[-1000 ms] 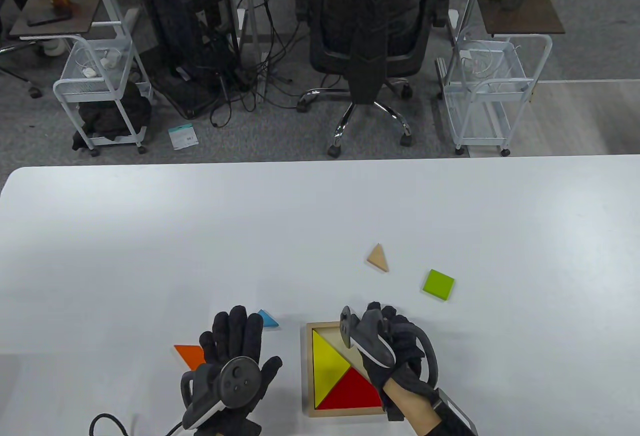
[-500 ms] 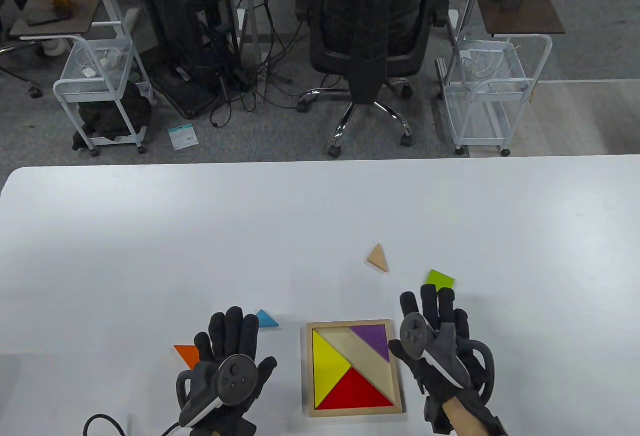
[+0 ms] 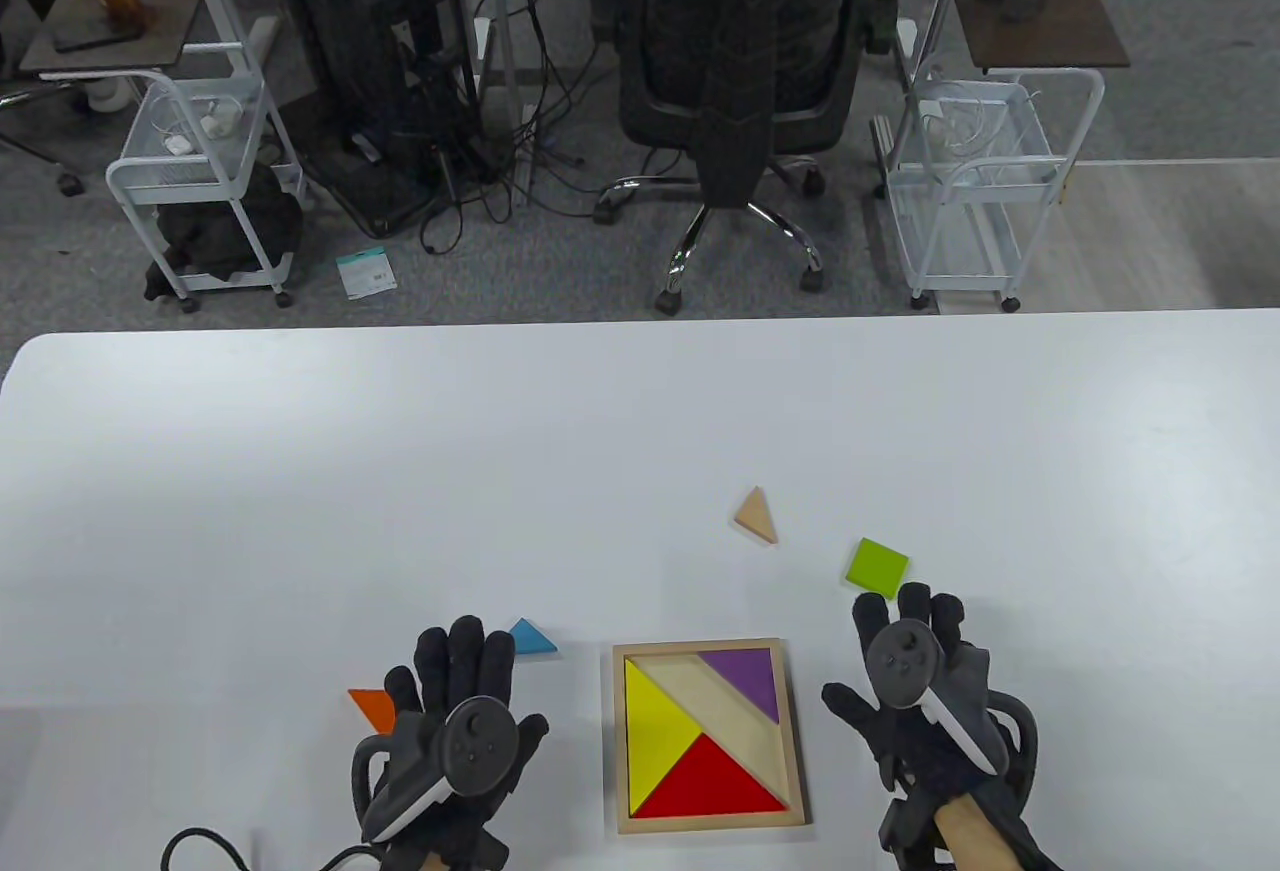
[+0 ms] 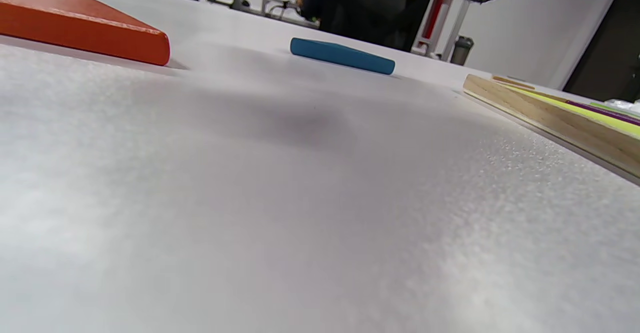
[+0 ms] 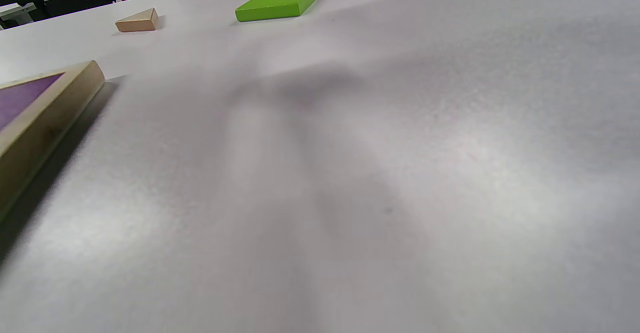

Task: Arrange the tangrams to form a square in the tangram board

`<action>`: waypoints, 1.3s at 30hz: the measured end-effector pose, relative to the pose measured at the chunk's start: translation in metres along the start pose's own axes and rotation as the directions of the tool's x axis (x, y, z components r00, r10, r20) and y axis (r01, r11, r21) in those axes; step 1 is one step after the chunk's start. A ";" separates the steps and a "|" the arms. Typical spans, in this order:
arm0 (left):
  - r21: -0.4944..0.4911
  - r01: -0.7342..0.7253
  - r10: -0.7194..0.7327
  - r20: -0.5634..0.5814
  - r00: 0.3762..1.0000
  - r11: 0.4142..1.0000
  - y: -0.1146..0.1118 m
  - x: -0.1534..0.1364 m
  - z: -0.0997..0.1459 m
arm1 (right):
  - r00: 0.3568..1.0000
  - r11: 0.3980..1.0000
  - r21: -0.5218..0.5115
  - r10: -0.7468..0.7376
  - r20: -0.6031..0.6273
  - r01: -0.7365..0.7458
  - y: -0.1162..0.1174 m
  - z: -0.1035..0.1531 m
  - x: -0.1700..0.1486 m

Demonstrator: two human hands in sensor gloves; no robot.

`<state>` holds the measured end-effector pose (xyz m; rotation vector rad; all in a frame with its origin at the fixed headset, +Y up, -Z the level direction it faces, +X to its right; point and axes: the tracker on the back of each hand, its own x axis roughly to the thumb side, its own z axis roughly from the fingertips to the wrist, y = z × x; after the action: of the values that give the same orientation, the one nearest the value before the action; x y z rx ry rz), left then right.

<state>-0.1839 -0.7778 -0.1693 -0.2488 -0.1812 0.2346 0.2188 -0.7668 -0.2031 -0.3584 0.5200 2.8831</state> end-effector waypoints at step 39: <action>-0.001 0.023 -0.023 -0.013 1.000 1.000 0.000 -0.007 -0.008 | 0.932 0.978 0.210 0.075 -0.354 0.001 -0.031 -0.136 0.020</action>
<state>-0.1889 -0.7809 -0.1776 -0.2492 -0.1712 0.2096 0.2338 -0.7846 -0.3418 -0.8596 0.8870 2.7693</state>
